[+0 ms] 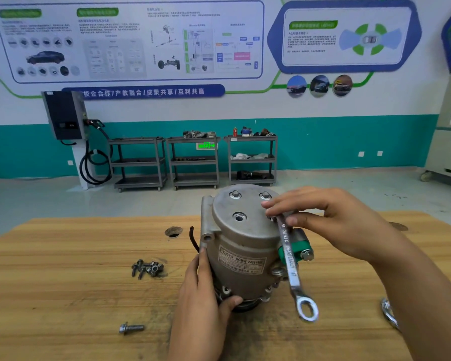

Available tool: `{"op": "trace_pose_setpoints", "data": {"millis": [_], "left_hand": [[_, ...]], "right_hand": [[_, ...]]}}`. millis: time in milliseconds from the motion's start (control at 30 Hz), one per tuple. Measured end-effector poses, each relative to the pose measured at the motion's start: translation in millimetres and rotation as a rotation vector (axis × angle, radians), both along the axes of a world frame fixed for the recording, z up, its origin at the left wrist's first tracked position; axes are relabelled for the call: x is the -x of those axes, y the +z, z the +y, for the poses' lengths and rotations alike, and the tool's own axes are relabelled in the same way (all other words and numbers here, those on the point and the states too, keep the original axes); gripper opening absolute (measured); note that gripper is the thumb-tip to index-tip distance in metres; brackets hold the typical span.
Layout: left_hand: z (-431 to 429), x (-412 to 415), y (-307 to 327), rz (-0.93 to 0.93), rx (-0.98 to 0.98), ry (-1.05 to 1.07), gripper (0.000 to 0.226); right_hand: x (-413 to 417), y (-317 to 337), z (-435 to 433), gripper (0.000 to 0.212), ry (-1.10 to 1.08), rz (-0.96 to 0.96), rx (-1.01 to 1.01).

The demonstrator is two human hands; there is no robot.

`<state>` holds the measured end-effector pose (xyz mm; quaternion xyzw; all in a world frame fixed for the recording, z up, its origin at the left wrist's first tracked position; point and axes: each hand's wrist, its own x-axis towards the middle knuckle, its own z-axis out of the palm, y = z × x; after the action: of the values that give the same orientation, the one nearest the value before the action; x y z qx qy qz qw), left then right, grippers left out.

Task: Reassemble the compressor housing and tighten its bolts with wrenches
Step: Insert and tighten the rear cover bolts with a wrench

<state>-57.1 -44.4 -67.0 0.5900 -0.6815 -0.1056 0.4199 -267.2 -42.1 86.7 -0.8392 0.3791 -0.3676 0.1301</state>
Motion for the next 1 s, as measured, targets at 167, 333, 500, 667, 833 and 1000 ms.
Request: {"op": "trace_pose_setpoints", "data": {"millis": [167, 333, 500, 667, 833, 1000], "left_hand": [[-1, 2, 0, -0.014, -0.005, 0.014, 0.109], [-3, 1, -2, -0.025, 0.004, 0.016, 0.11], [-3, 1, -3, -0.015, 0.009, 0.015, 0.109], [-2, 1, -2, -0.019, 0.012, 0.007, 0.107], [-1, 4, 0, -0.045, 0.017, 0.01, 0.108], [0, 4, 1, -0.05, 0.007, 0.017, 0.107]], "right_hand": [[-14, -8, -5, 0.026, -0.122, -0.079, 0.15], [-29, -17, -10, 0.025, -0.307, -0.052, 0.297], [-20, -10, -11, 0.03, -0.292, 0.019, 0.202], [-8, -5, -10, 0.033, -0.355, 0.189, 0.157], [0, 1, -6, 0.031, -0.457, 0.239, 0.145], [7, 9, 7, 0.034, -0.489, 0.223, 0.074]]}}
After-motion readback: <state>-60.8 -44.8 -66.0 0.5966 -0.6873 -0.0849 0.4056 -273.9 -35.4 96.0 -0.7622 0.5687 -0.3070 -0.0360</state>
